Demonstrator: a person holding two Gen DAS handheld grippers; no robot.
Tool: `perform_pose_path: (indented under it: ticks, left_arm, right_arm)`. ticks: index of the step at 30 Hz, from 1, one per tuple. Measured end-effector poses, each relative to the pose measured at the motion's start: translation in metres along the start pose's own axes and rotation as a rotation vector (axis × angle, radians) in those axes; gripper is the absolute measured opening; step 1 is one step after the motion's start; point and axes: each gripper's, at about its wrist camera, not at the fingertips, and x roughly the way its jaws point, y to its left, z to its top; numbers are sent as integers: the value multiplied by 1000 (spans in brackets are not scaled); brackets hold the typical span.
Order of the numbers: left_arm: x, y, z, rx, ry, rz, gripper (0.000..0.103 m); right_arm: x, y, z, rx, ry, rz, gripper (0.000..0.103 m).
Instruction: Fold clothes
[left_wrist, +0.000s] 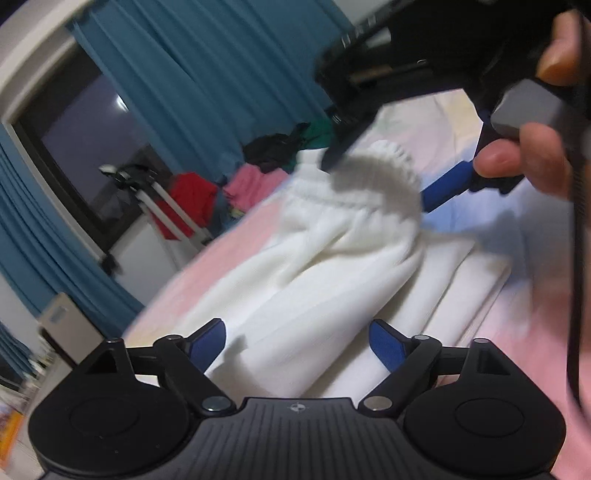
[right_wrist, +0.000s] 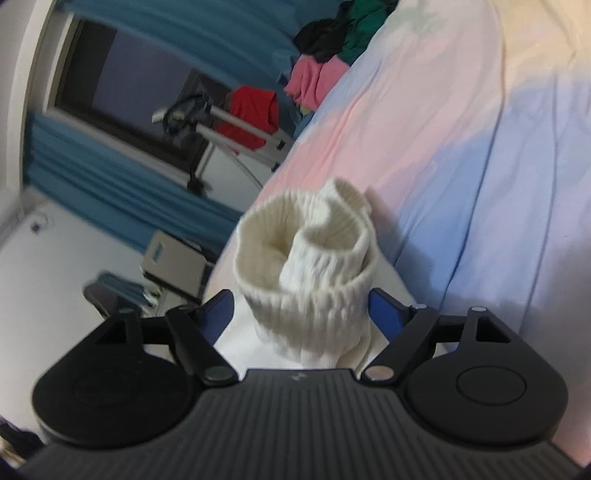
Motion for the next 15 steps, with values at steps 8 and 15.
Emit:
perform_pose_path:
  ticks: [8, 15]
  left_arm:
    - [-29, 36, -60, -110, 68, 127, 89]
    - [-44, 70, -72, -326, 109, 156, 89]
  right_arm:
    - [13, 15, -15, -147, -20, -109, 89]
    - [18, 3, -23, -130, -59, -113, 70]
